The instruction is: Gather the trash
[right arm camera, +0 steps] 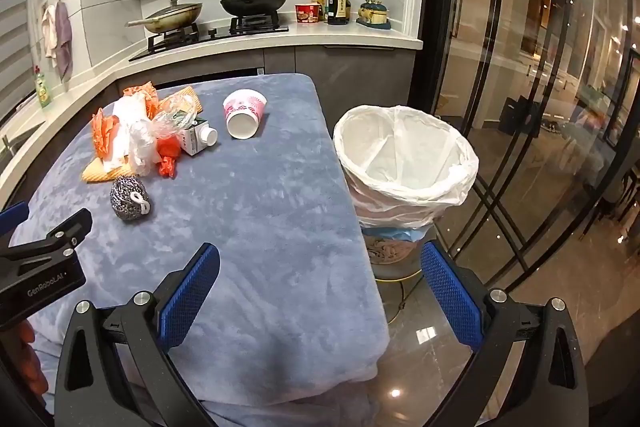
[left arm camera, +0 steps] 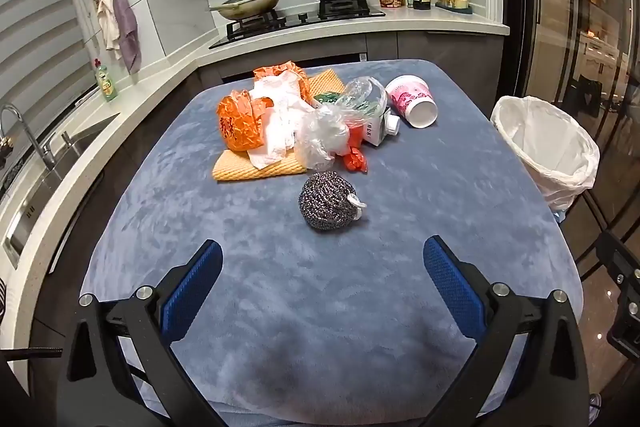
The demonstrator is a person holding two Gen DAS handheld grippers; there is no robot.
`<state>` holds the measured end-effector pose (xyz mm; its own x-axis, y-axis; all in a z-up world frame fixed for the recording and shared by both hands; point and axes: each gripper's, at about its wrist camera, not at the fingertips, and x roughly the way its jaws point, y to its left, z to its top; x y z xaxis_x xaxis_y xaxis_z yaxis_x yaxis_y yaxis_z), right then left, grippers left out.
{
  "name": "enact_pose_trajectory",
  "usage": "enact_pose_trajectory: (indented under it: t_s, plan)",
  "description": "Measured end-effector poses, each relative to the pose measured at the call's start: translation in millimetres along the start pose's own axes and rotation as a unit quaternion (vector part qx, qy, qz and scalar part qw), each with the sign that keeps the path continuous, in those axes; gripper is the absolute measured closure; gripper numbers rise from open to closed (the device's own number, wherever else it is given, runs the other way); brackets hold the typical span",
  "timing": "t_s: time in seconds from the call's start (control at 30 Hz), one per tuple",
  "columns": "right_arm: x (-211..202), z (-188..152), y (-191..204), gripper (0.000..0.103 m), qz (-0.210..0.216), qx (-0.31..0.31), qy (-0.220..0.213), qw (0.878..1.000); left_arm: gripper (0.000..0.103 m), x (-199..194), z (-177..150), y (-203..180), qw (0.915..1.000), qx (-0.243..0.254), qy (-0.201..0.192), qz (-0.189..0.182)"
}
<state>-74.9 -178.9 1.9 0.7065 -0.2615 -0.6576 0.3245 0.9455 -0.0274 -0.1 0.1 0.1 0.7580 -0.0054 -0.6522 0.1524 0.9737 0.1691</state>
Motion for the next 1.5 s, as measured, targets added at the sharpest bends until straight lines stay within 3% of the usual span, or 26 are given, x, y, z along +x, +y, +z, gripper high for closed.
enact_pose_trajectory:
  t_s: [0.57,1.5]
  plan:
    - [-1,5,-8,0.007,0.004,-0.006,-0.005,1.000,0.007,5,2,-5,0.9998,0.000,0.021,-0.003]
    - [4,13,-27,0.007,0.007,0.011,-0.013,1.000,0.007,-7,13,-21,0.9999,0.008,0.010,-0.003]
